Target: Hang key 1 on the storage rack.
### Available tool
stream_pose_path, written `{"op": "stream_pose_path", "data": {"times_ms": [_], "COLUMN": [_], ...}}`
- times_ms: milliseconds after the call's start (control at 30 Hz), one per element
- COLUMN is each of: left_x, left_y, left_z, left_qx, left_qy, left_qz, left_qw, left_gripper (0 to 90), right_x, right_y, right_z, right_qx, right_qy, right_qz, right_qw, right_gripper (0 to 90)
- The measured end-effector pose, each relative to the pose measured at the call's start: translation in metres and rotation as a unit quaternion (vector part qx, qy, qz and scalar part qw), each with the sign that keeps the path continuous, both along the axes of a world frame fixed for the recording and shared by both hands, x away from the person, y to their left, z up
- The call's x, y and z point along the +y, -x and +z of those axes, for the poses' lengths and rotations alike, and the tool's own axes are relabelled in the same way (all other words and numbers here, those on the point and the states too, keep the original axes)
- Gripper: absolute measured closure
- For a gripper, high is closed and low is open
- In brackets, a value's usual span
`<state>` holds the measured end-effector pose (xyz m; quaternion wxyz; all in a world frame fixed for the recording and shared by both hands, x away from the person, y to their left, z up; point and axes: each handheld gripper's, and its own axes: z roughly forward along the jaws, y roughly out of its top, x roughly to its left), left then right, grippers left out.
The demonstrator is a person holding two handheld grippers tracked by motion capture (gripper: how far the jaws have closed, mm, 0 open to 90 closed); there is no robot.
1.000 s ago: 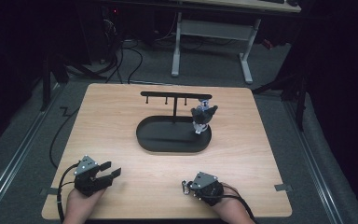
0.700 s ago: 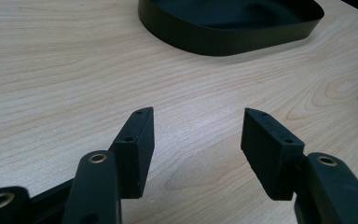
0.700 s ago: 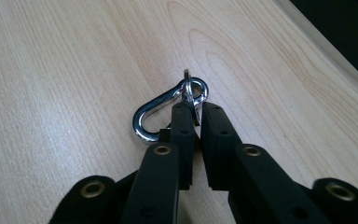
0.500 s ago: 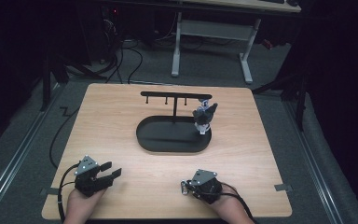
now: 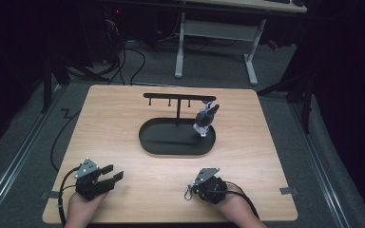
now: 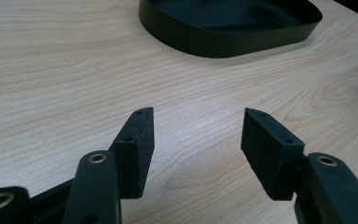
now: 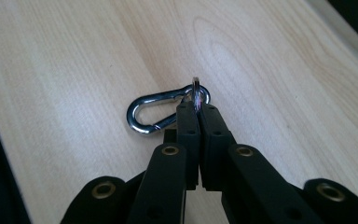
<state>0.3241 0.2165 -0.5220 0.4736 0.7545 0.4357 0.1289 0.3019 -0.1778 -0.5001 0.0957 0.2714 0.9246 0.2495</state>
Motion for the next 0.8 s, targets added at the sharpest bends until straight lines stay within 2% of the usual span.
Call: {"op": "stream_pose_path", "data": {"times_ms": [167,300,400,567,800], "left_x": [-0.001,0.0,0.0,0.001,0.001], "left_y": [0.0,0.001,0.001,0.0,0.0], "left_z": [0.0,0.001,0.001,0.002,0.002], "left_qx": [-0.001,-0.002,-0.004,-0.007,-0.009], "left_qy": [0.002,0.003,0.003,0.005,0.006], "left_qz": [-0.002,-0.004,-0.006,-0.007,-0.011], "left_qw": [1.0,1.0,1.0,0.9999,0.9999], "left_gripper": [44.9,44.9,44.9,44.9,44.9], "right_x": [-0.001,-0.002,-0.002,-0.002,0.001], "right_y": [-0.004,-0.009,-0.014,-0.022,-0.031], "right_z": [0.01,0.023,0.038,0.063,0.083], "right_qx": [0.045,0.074,0.095,0.11,0.123], "right_qy": [0.039,0.075,0.091,0.112,0.165], "right_qz": [0.011,0.022,0.02,0.016,0.018], "right_qw": [0.9982,0.9942,0.991,0.9874,0.9784], "right_gripper": [89.2,89.3,89.3,89.3,89.3]}}
